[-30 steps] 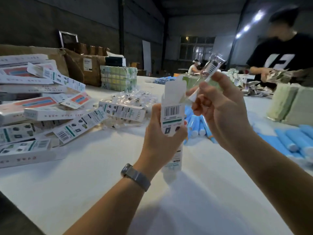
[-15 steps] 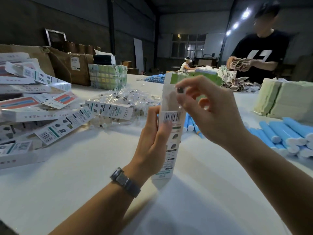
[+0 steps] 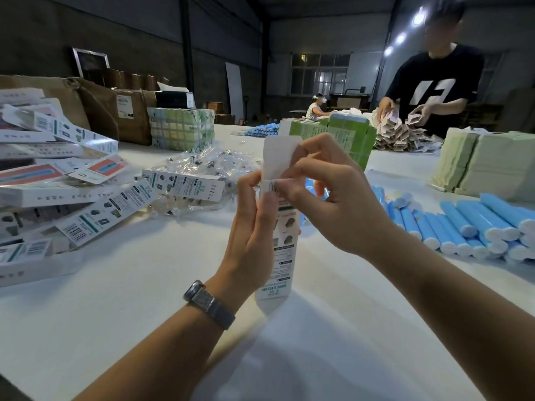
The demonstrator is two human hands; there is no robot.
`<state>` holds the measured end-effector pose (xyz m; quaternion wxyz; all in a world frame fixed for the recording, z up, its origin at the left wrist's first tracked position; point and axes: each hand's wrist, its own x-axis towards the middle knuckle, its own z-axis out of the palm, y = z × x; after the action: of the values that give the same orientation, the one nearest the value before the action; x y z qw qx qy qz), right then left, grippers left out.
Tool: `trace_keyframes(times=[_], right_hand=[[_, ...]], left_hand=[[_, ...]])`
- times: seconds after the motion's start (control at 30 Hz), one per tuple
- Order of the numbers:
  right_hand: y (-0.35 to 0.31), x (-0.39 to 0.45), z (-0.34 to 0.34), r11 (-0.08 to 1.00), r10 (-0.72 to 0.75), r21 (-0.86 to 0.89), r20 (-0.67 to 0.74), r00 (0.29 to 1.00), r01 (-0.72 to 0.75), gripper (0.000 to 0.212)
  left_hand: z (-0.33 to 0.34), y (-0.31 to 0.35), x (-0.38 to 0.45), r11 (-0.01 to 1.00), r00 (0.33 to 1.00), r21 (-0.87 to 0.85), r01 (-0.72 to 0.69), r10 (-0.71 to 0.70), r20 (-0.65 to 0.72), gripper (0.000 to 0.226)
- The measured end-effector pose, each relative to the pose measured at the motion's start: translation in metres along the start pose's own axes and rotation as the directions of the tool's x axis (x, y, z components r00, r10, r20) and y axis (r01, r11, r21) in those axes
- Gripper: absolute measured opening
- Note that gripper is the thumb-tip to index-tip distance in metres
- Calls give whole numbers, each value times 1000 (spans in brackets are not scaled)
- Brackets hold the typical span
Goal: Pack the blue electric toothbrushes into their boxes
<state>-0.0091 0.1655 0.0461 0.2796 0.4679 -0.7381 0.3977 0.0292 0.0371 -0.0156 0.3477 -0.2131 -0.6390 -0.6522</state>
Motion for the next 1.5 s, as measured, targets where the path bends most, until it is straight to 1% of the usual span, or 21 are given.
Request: trace_keyframes(times=[0.03,0.1,0.17,0.27,0.37,0.47,0.57,0.63,0.73,0.9,1.0,1.1,1.17,1.23,1.3,1.37,1.4,1.43,1.5], right_hand=[[0,-1,2,999,4,46,-30,1000,-2,15],[1,-6,7,988,37,155,-102,994,-20,30],[0,-9,13,961,110,268,-146,983,-67,39],[0,-10,14,912,210,384,-129,969,-146,34],[4,-10,10,858,230,486,-75,970,-166,25],[6,-12,12,849,180,515,-64,982,-122,14],[9,-14,16,825,229,542,-64,971,-159,25],[10,-14,17,820,273,539,-74,959,-192,25],[10,-15,15,810,284,544,-35,958,-221,16],[9,-14,10,825,253,535,-65,965,-180,14],[8,-12,9,830,248,530,-78,966,-171,15],[7,-8,5,792,227,596,-84,970,-134,16],[7,-7,4,781,210,614,-85,974,-114,18],[8,-7,6,805,201,584,-105,974,-103,22],[8,-7,7,808,197,582,-120,973,-91,39],[9,-6,6,775,202,626,-112,973,-89,57],[10,-6,5,766,210,635,-105,972,-97,63],[10,-5,4,768,222,631,-98,970,-112,64],[10,-4,2,783,249,604,-83,965,-150,55]], left_hand=[[0,1,0,1000,1000,-11,-10,10,2,17],[1,1,1,998,1000,-61,-13,14,16,18],[2,2,1,993,999,-119,12,-8,34,19],[1,1,1,987,998,-153,47,-40,49,19],[3,0,2,985,997,-153,78,-72,41,20],[5,-1,2,985,999,-167,32,-26,37,29],[6,-1,1,993,999,-119,-26,31,40,38],[6,-1,1,995,997,-83,-62,66,42,35],[6,-1,1,996,998,-70,-59,61,32,25],[5,3,0,998,997,-27,-56,57,54,21],[6,3,0,998,997,-56,-42,45,66,14],[7,4,1,996,996,-90,-19,27,88,13],[7,5,1,997,994,-78,-24,32,103,15],[7,5,0,995,995,-104,-1,11,94,15],[7,4,-1,992,997,-122,19,-9,82,17],[8,3,-2,994,997,-109,15,-7,75,21],[8,2,-2,995,997,-99,7,1,79,25],[8,2,-2,996,996,-91,-4,12,84,29],[8,1,-1,995,996,-98,-12,21,91,34]])
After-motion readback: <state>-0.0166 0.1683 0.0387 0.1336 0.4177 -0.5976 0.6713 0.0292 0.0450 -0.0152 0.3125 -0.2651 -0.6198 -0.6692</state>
